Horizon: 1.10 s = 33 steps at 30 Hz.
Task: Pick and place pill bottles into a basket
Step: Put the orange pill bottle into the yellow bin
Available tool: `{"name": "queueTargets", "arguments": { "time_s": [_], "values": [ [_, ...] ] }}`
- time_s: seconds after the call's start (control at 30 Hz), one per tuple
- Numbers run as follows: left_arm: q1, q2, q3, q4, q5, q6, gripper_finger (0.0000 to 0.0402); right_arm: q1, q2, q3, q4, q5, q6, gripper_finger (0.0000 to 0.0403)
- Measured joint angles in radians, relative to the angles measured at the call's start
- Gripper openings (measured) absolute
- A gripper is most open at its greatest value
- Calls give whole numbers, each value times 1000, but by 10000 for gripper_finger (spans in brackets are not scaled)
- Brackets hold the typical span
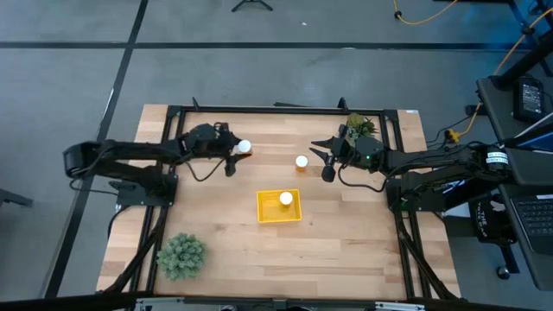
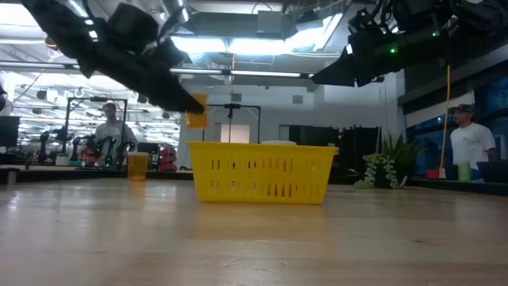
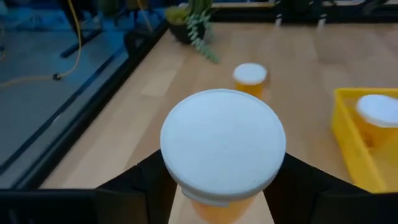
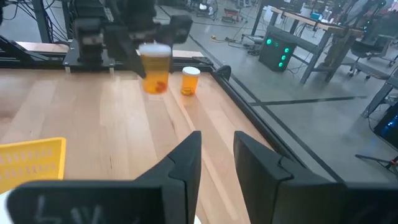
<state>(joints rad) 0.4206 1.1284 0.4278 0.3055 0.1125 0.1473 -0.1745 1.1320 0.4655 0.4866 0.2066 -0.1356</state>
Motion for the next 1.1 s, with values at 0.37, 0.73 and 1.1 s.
{"name": "queueTargets", "arguments": {
  "time_s": [0.37,0.73,1.1],
  "values": [
    [-39,-191,0,-168,171,-3,200,0,0,0,-5,0,-2,99],
    [-167,-148,0,-94,149,-15,200,0,0,0,-5,0,-4,99],
    [-317,9,0,99,26,-84,200,0,0,0,-5,0,0,99]
  ]
}}
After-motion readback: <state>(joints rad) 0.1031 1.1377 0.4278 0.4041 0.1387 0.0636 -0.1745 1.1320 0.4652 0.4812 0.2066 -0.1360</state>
